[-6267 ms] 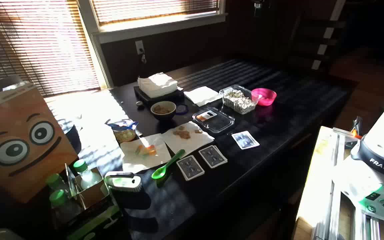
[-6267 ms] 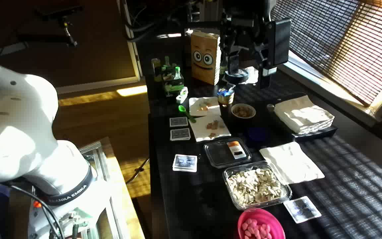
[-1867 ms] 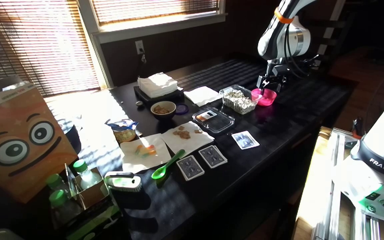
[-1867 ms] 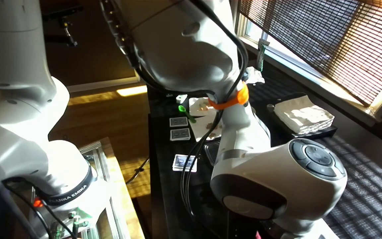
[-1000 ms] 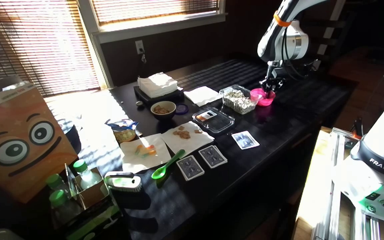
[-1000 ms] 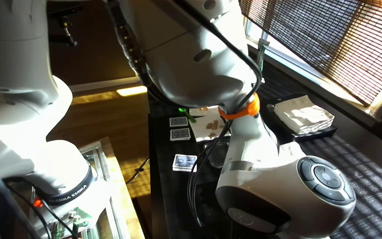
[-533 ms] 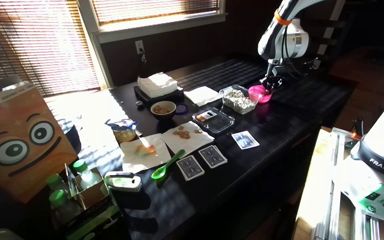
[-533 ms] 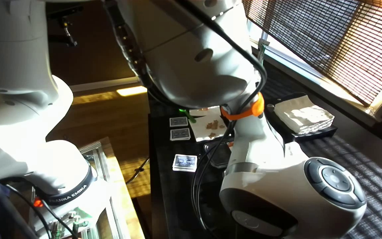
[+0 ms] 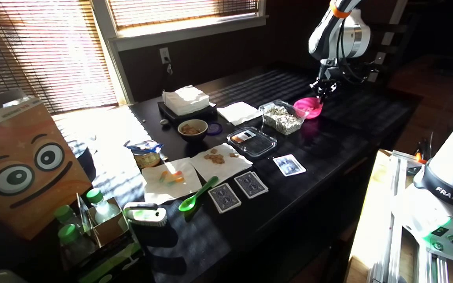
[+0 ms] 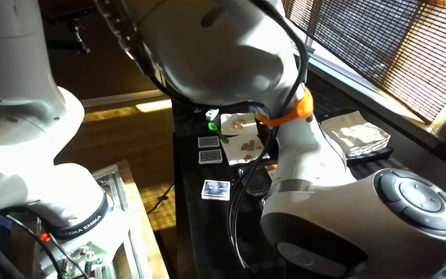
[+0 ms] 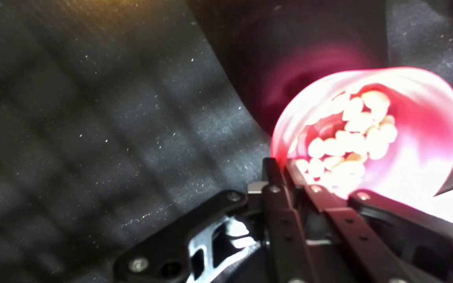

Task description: Pour the contents in the pink bowl into the clear container.

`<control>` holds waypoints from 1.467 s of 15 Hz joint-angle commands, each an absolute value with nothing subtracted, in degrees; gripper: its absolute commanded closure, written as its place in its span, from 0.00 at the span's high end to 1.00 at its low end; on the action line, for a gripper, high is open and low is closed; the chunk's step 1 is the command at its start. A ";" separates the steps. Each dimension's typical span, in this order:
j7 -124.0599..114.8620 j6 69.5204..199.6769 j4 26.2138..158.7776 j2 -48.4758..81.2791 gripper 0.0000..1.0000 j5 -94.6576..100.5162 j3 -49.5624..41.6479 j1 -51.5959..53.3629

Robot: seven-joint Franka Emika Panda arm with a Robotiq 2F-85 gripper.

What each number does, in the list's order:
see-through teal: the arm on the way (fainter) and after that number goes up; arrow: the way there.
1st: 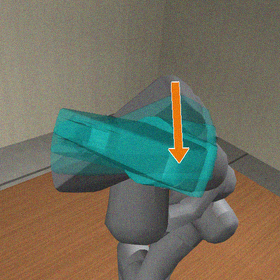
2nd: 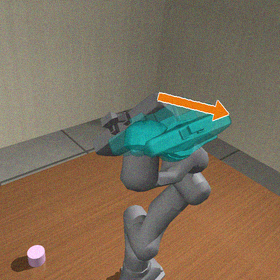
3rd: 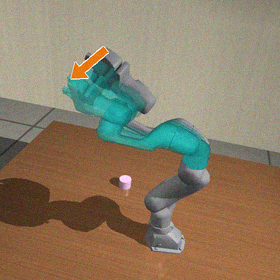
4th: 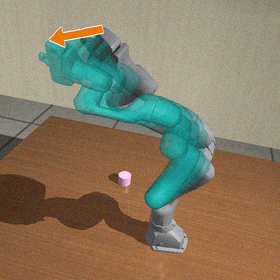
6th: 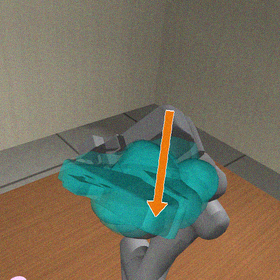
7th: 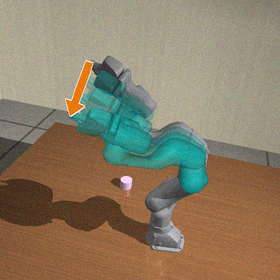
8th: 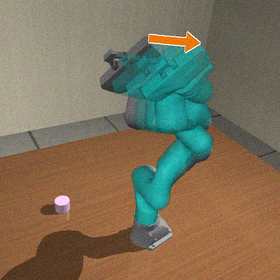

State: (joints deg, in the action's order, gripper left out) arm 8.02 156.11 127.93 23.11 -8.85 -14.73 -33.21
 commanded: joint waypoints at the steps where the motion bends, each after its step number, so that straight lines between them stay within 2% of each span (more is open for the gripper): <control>1: 7.28 153.90 129.59 17.98 0.02 -7.63 -17.18 -31.27; 6: 7.96 153.21 129.76 15.61 0.02 -8.15 -18.26 -30.16; 7: 8.12 153.53 129.82 15.76 0.27 -8.33 -18.27 -30.00; 17: 15.47 155.23 128.17 20.87 0.95 -13.38 -14.20 -32.65; 18: 16.12 155.23 128.00 21.28 1.00 -13.64 -13.85 -32.99; 22: 16.65 155.35 127.40 23.43 1.00 -13.44 -13.14 -33.82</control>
